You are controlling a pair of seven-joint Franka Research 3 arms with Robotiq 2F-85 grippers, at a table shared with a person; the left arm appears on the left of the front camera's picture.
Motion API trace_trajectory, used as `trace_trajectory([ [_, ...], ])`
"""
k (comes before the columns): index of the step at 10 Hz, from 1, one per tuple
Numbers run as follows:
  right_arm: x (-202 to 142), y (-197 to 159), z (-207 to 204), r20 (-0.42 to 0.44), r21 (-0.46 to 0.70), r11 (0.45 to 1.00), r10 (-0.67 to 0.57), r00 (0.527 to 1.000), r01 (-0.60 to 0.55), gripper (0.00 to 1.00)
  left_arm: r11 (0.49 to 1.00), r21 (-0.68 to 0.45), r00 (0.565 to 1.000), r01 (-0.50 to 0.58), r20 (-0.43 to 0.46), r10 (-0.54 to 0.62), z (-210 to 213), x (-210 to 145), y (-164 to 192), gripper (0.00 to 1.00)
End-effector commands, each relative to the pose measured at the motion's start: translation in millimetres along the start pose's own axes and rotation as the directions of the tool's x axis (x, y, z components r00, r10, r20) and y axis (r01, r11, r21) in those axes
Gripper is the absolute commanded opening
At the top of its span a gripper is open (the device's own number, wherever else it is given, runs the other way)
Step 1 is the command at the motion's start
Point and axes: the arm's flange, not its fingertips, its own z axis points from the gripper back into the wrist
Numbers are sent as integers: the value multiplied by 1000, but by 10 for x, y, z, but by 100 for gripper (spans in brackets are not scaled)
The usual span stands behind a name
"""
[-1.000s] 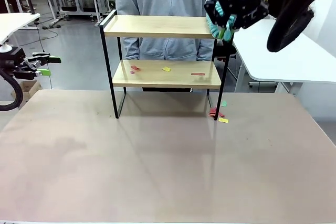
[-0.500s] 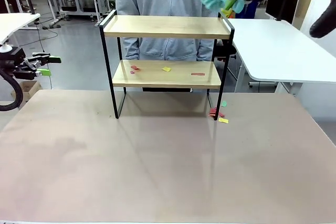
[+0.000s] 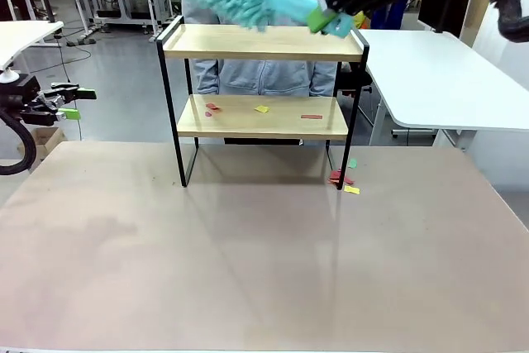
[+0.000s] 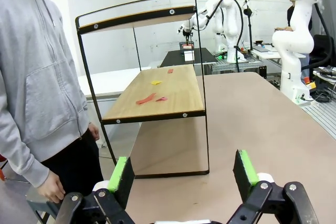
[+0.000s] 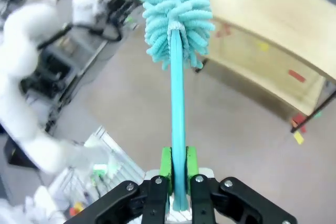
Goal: Clean the shelf.
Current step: Clean the specific section of the Shelf indicated by the human with the Duster.
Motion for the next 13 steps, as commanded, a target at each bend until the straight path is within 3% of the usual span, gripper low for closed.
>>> trace_trajectory([
  [1,-94,-56,-67,-74,94,980,183,980,-176,14,1000,0,1000,5,3,-5,-3,34,-13,100],
  [5,-444,-145,-373,-311,134,928,373,874,-348,14,1000,0,1000,5,3,-5,-3,34,-13,100],
  [9,-1253,-784,-449,-514,158,938,346,785,-310,14,1000,0,1000,5,3,-5,-3,34,-13,100],
  [13,-2164,-1469,-318,-522,169,968,246,817,-184,14,1000,0,1000,5,3,-5,-3,34,-13,100],
])
